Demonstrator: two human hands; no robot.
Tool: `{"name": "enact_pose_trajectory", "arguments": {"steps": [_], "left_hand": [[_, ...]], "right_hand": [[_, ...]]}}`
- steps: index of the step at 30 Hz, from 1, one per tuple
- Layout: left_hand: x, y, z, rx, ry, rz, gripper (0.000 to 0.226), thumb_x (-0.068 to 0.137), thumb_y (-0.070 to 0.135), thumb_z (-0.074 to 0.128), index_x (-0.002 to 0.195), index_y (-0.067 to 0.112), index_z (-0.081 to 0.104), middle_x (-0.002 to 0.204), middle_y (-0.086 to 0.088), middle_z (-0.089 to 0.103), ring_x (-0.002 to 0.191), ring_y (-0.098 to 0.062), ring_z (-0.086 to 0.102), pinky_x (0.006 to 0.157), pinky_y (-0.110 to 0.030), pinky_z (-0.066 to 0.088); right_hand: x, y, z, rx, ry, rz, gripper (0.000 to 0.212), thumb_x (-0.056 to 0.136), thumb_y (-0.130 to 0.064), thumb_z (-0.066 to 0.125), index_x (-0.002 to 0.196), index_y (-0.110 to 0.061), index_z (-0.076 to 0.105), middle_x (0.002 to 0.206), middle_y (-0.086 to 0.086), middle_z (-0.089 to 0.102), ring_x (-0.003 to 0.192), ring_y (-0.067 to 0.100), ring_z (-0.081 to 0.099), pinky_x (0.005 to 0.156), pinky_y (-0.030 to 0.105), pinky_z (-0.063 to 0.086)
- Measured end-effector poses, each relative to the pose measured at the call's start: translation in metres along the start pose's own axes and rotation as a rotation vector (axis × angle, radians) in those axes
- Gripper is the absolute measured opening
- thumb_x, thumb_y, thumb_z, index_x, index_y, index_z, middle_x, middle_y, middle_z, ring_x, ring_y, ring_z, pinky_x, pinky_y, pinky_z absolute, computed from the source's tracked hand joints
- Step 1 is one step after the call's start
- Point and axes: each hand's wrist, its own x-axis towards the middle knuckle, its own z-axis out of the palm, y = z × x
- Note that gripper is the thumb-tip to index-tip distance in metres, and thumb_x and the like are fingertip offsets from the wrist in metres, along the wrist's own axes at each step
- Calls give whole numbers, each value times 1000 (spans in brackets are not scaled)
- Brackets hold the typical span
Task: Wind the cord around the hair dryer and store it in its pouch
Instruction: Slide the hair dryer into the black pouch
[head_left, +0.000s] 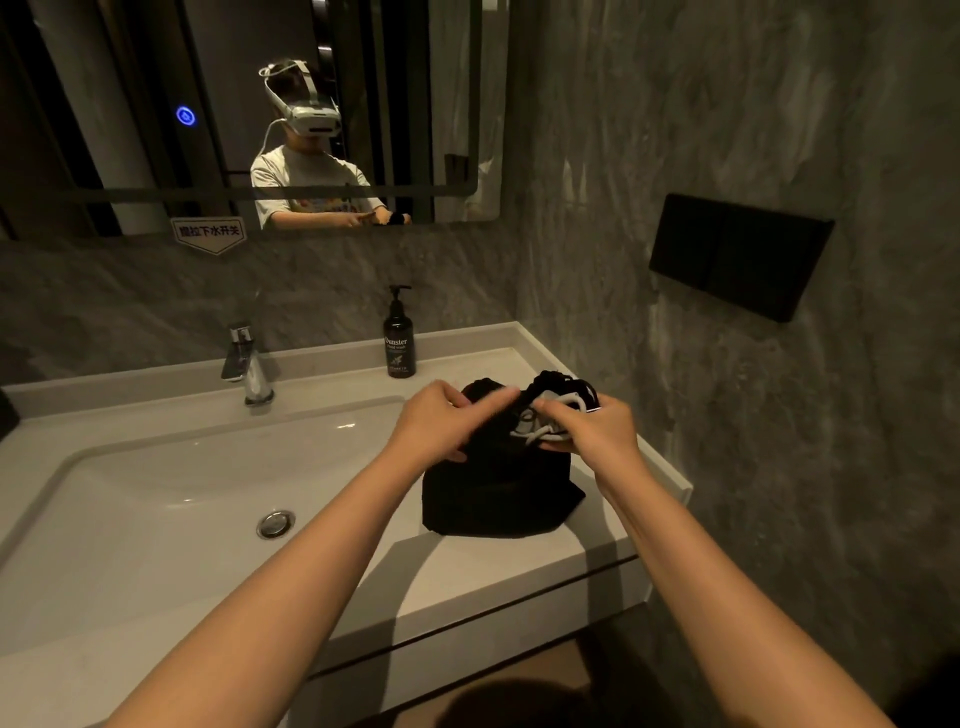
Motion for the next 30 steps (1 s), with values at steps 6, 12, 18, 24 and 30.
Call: {"name": "enact_pose_trajectory", "arguments": {"steps": [6,12,18,24,30], "left_hand": [[7,-9,22,340,57,256,28,78,34,76,101,19,71,97,5,68,86,-9,59,71,-24,46],[12,-9,8,-301,93,111,9,83,16,72,76,20,69,92,-9,71,81,-18,68,62,-25,54],[13,6,-5,-702,-26,34,8,85,10,69,83,2,66,79,-12,69,61,-13,70,58,-18,56],[17,20,-18,-877,-26,43,10,88,6,64,79,4,61,62,-6,72,57,-12,71,57,-16,57],[28,14,-37,-917,75,52,14,91,15,62,80,7,61,71,-10,68,62,-13,71,58,-20,58]], "right_hand": [[3,0,1,5,11,15,16,72,-6,80,81,-3,67,78,15,70,65,22,71,53,30,60],[6,-3,-2,6,-64,13,12,77,-5,76,83,-5,65,75,10,66,62,16,68,53,26,59],[11,-10,7,-133,-214,36,22,92,-35,60,93,-14,66,82,2,66,71,11,64,56,26,58],[21,-13,3,-130,-145,-30,35,102,-29,39,102,-4,64,80,5,64,68,16,65,49,26,56],[35,-21,-26,-390,-29,-270,36,101,-36,38,92,-13,65,63,8,53,47,14,54,43,29,48]]}}
